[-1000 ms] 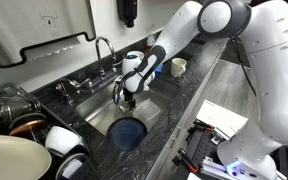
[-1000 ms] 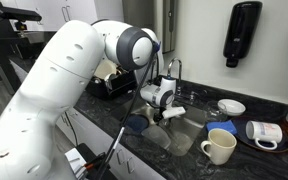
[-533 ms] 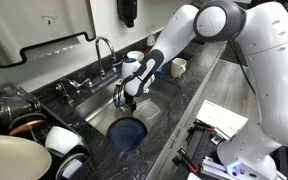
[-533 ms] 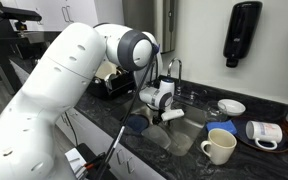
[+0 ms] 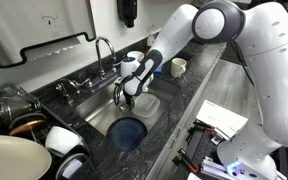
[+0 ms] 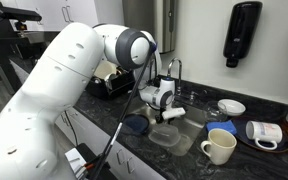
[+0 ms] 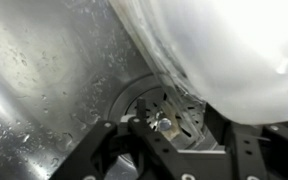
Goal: Pick up the straw from the sink and put in the kitchen utensil holder
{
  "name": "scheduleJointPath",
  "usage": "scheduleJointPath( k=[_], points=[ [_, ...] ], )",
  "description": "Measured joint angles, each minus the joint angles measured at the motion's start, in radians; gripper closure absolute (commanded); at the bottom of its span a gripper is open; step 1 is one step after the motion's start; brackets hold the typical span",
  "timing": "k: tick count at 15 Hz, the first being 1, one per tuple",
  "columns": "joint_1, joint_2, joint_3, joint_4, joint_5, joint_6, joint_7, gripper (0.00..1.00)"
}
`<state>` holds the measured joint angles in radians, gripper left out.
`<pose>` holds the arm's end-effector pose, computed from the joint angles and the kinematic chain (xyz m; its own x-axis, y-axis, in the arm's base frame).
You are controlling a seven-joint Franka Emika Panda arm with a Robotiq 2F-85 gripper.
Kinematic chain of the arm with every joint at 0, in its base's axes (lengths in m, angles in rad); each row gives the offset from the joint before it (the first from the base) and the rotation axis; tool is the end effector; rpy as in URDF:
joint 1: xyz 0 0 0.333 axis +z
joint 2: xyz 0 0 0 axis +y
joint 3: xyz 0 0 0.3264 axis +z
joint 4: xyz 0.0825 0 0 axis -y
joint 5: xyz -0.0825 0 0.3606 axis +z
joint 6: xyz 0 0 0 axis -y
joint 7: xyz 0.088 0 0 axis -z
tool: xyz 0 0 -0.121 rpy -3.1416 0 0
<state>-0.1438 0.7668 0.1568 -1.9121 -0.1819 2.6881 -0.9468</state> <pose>0.6114 0.0104 0.1102 0.4725 0.8806 0.0359 0.8810 -0.4730 0.0065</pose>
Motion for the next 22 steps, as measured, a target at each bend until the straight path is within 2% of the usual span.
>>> scheduleJointPath(
  k=[4, 6, 12, 13, 14, 21, 22],
  points=[
    [0.013, 0.0, -0.009, 0.005, -0.003, 0.0, 0.021, 0.97],
    [0.018, 0.003, -0.011, 0.005, -0.003, 0.0, 0.025, 1.0],
    [0.031, 0.005, -0.019, 0.007, -0.007, 0.0, 0.029, 1.0],
    [0.033, 0.005, -0.021, 0.007, -0.009, 0.0, 0.031, 0.74],
    [0.035, 0.005, -0.023, 0.007, -0.01, 0.0, 0.032, 0.73],
    [0.042, 0.001, -0.036, -0.009, -0.025, -0.024, 0.034, 0.25],
    [0.043, -0.001, -0.038, -0.009, -0.029, -0.025, 0.037, 0.54]
  ],
)
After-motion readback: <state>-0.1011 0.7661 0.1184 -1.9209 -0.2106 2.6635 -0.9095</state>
